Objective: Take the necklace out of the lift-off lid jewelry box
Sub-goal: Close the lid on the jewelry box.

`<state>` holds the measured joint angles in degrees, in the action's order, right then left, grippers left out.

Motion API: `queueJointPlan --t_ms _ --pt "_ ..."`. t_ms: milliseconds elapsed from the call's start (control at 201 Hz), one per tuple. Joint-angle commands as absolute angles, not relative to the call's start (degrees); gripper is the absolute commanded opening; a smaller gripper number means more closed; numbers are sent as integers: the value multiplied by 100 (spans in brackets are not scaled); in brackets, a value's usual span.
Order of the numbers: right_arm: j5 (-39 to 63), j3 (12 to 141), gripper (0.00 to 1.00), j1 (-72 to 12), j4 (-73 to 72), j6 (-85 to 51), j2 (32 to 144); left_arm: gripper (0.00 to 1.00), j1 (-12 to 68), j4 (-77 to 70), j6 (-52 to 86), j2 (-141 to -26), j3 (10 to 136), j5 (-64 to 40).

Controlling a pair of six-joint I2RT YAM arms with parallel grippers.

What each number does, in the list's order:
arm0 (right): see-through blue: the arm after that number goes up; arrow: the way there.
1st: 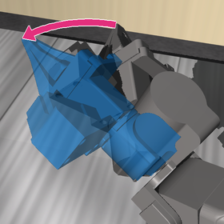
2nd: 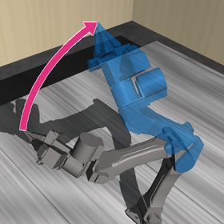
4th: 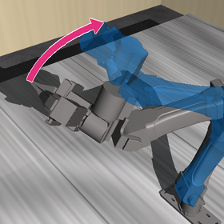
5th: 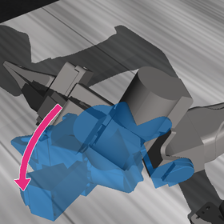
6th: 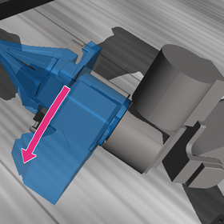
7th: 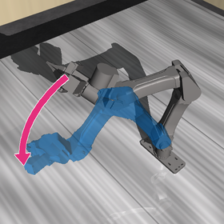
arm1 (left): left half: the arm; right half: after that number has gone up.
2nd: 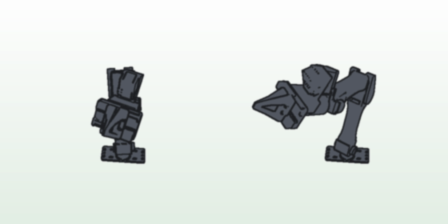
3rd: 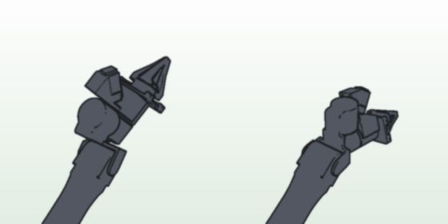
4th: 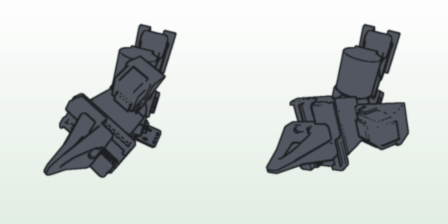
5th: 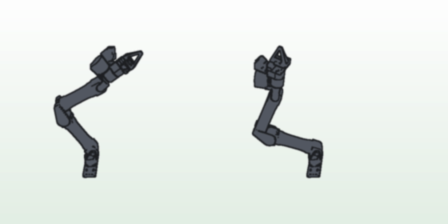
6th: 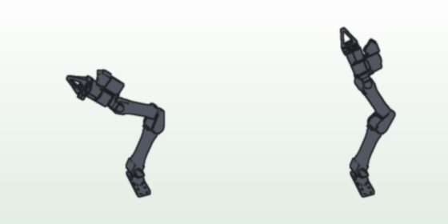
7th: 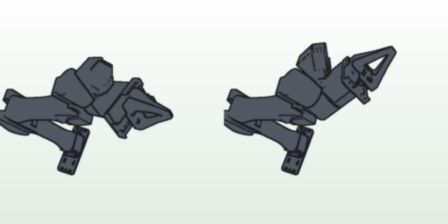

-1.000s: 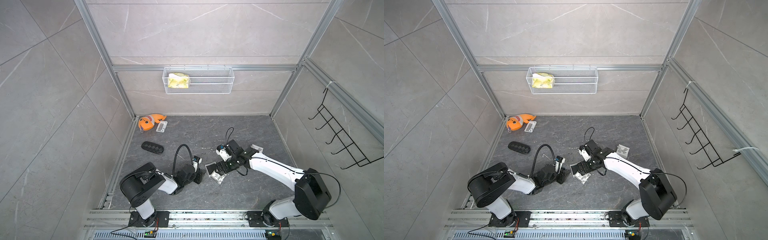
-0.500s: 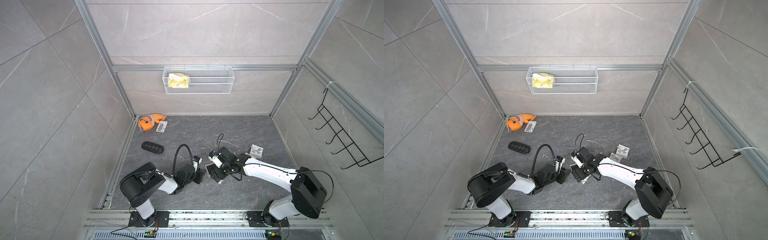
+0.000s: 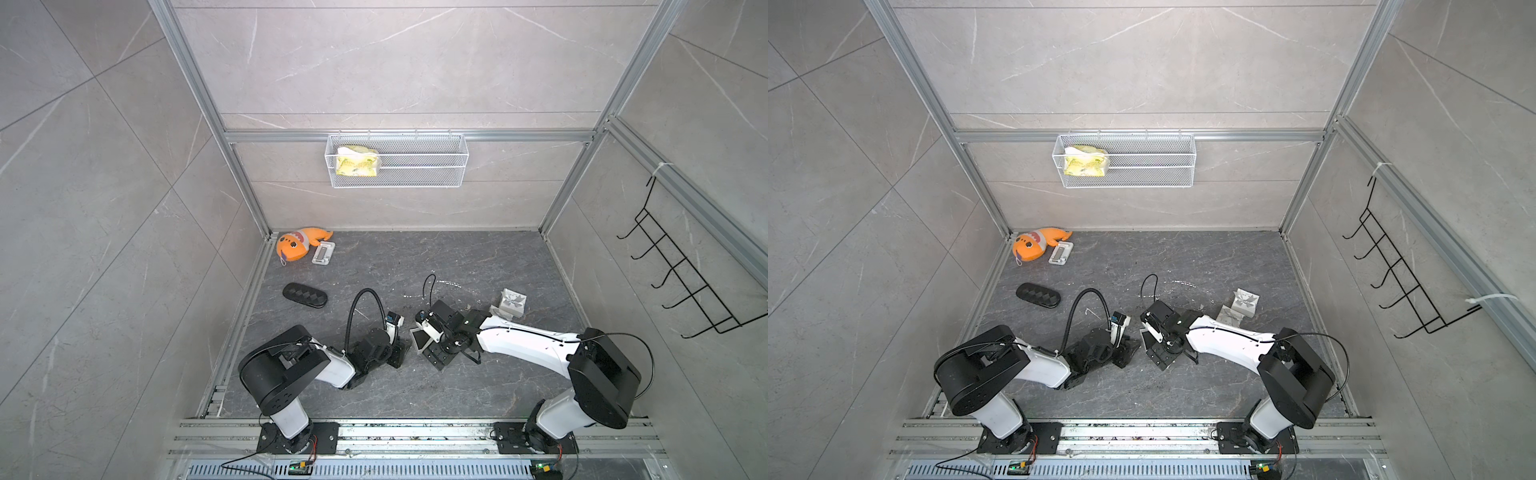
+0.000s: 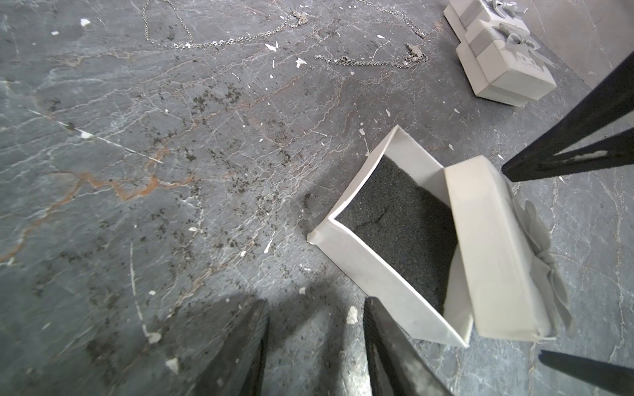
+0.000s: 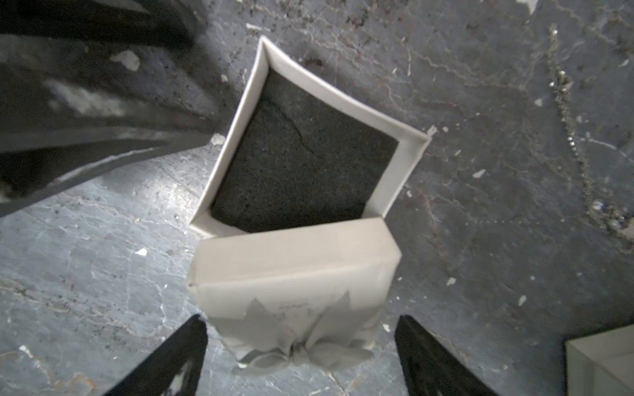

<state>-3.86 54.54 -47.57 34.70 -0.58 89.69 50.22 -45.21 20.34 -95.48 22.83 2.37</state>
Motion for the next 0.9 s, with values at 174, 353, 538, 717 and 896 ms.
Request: queueJointPlan --t_ms 174,353,538,717,896 --pt "-357 5639 85 -4791 3741 76 9296 49 5027 -4492 1873 -9398 2301 170" --pt "-369 5770 84 -4799 3788 37 9466 48 5022 -4492 1866 -9342 2252 204" --pt "-345 5848 84 -4794 3747 40 9473 48 5025 -4499 1855 -9338 2246 213" --pt "-378 5905 79 -4794 3845 32 9518 48 5023 -4500 1859 -9327 2225 225" --pt "-276 5924 72 -4791 3987 -32 9366 48 5029 -4526 1871 -9338 2222 218"
